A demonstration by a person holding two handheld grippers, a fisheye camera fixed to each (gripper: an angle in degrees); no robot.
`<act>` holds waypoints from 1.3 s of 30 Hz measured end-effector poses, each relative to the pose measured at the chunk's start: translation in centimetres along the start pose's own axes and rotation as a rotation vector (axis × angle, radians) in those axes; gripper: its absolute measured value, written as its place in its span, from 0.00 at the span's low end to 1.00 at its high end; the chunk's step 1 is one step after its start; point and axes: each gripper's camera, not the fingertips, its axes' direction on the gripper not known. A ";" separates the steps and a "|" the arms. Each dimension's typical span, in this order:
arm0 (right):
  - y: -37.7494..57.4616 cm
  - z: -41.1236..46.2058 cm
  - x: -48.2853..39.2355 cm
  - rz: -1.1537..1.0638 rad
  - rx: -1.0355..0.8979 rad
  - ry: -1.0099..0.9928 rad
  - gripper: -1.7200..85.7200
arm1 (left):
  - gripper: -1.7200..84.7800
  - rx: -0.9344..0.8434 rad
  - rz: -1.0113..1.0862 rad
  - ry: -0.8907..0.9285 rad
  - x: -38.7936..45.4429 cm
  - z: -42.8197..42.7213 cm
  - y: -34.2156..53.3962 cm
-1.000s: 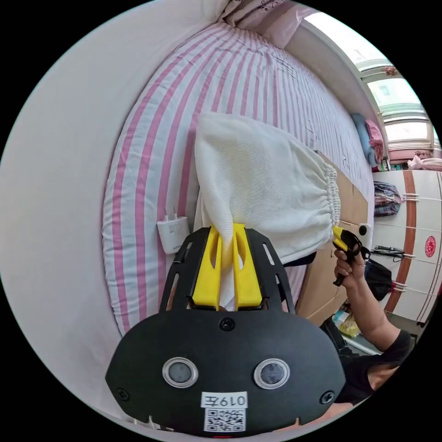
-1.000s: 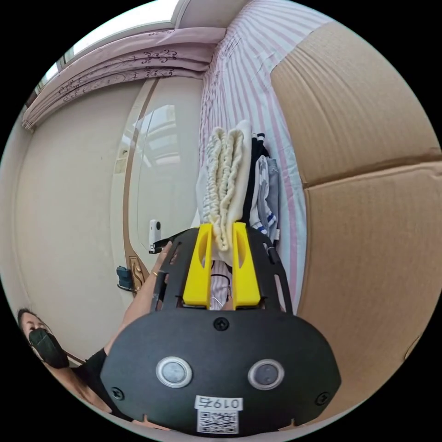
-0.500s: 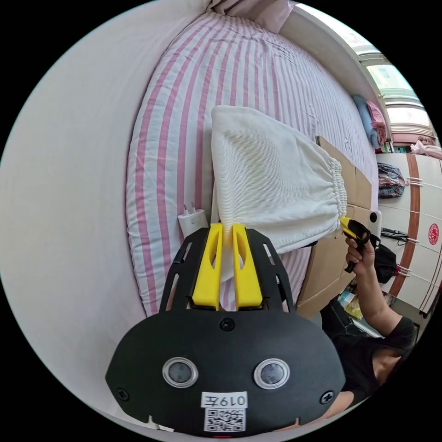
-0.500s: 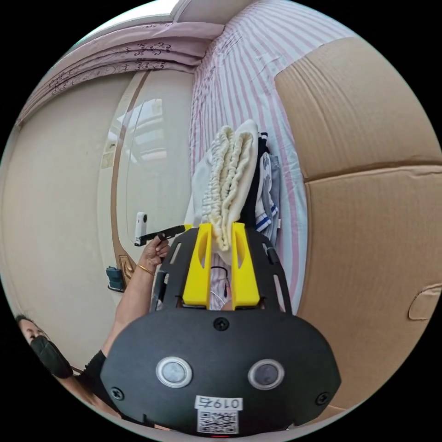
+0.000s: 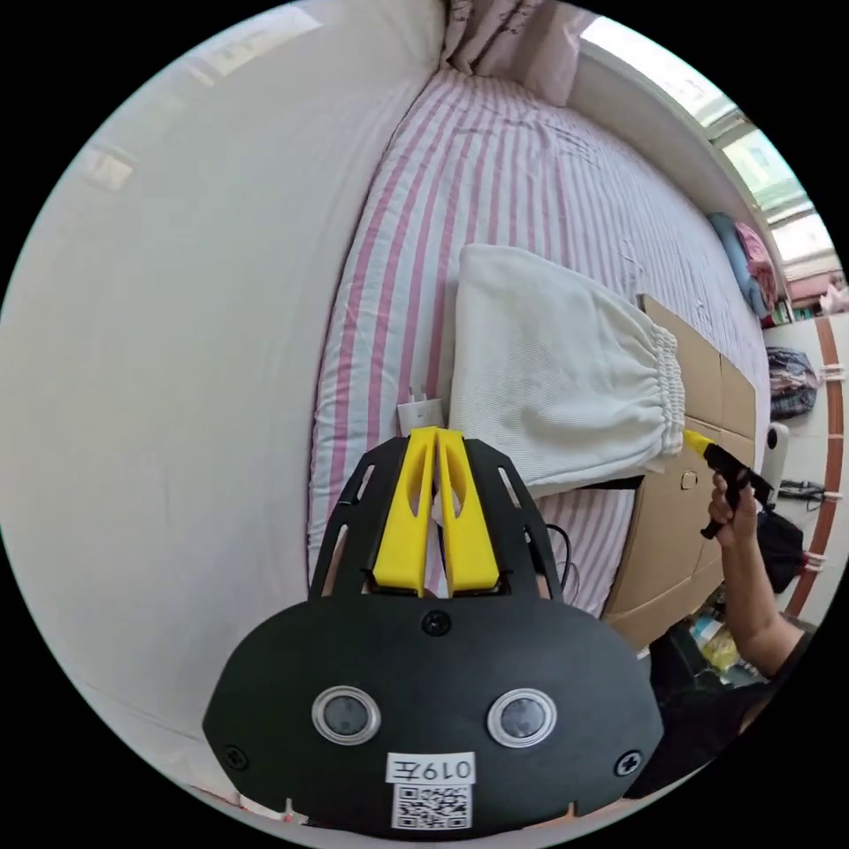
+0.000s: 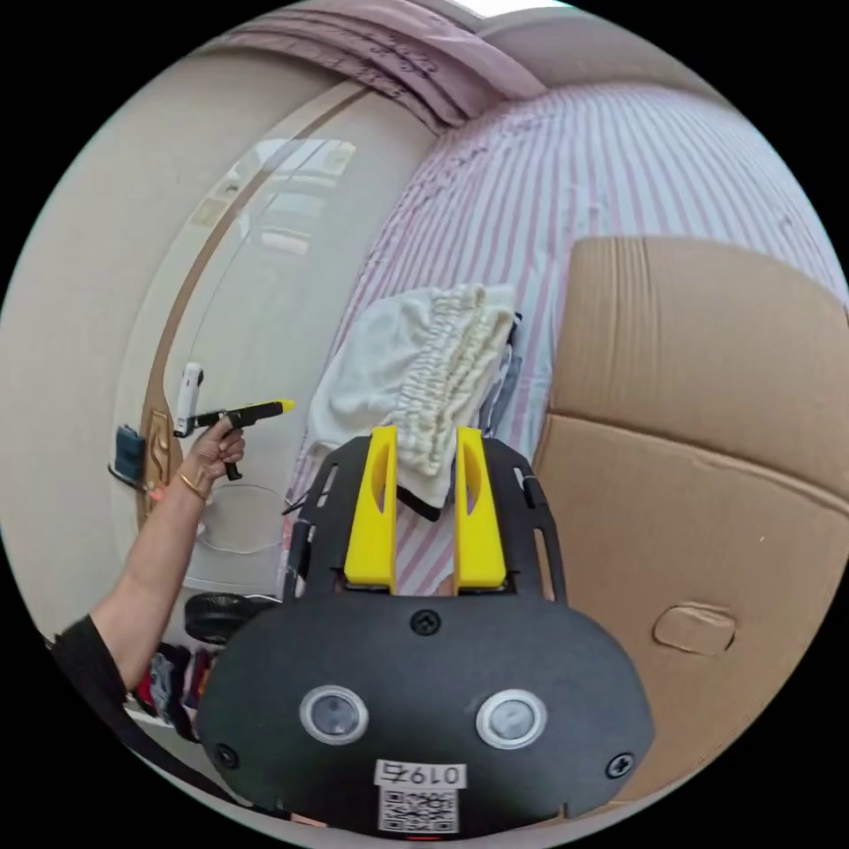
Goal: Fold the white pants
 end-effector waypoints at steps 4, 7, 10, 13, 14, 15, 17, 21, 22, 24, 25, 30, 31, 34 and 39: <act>2.1 2.4 -5.4 -0.378 0.014 0.113 0.11 | 0.03 0.149 0.372 -0.018 10.2 -0.4 4.2; 4.3 6.1 -6.4 -0.526 -0.026 0.255 0.10 | 0.03 0.184 0.636 -0.207 19.7 1.9 7.9; 6.2 8.7 -6.2 -0.627 -0.085 0.312 0.11 | 0.03 0.141 0.847 -0.409 26.9 5.2 10.5; 7.3 10.2 -4.6 -0.636 -0.130 0.327 0.11 | 0.03 0.101 0.901 -0.452 29.8 6.8 11.4; 7.7 10.3 -4.0 -0.631 -0.126 0.329 0.11 | 0.03 0.093 0.898 -0.475 30.4 7.2 11.6; 7.9 10.3 -3.7 -0.629 -0.124 0.331 0.10 | 0.03 0.087 0.899 -0.494 30.9 7.5 11.9; 8.7 10.3 -2.5 -0.623 -0.131 0.337 0.08 | 0.03 0.064 0.918 -0.494 31.8 8.0 12.5; 10.1 9.7 -0.4 -0.592 -0.136 0.346 0.06 | 0.03 0.038 0.996 -0.495 34.5 8.3 15.3; 10.8 9.4 0.2 -0.596 -0.139 0.347 0.06 | 0.03 0.039 1.014 -0.505 35.0 8.3 15.8; 11.7 9.2 1.1 -0.595 -0.158 0.346 0.05 | 0.03 0.052 1.093 -0.581 36.8 8.6 18.1; 12.2 9.1 1.7 -0.584 -0.173 0.342 0.04 | 0.03 0.051 1.104 -0.599 37.3 8.9 18.5; 14.7 7.1 3.9 -0.528 -0.168 0.375 0.01 | 0.03 0.022 1.015 -0.563 39.8 8.7 20.0; 15.4 7.0 4.7 -0.519 -0.200 0.362 0.01 | 0.03 0.001 1.016 -0.561 40.1 8.9 20.3; 17.6 4.4 5.8 -0.499 -0.180 0.321 0.01 | 0.03 -0.083 1.054 -0.606 42.0 10.3 22.2; 24.6 -4.5 6.7 -0.517 -0.034 0.260 0.01 | 0.03 -0.074 0.958 -0.727 44.7 10.2 25.3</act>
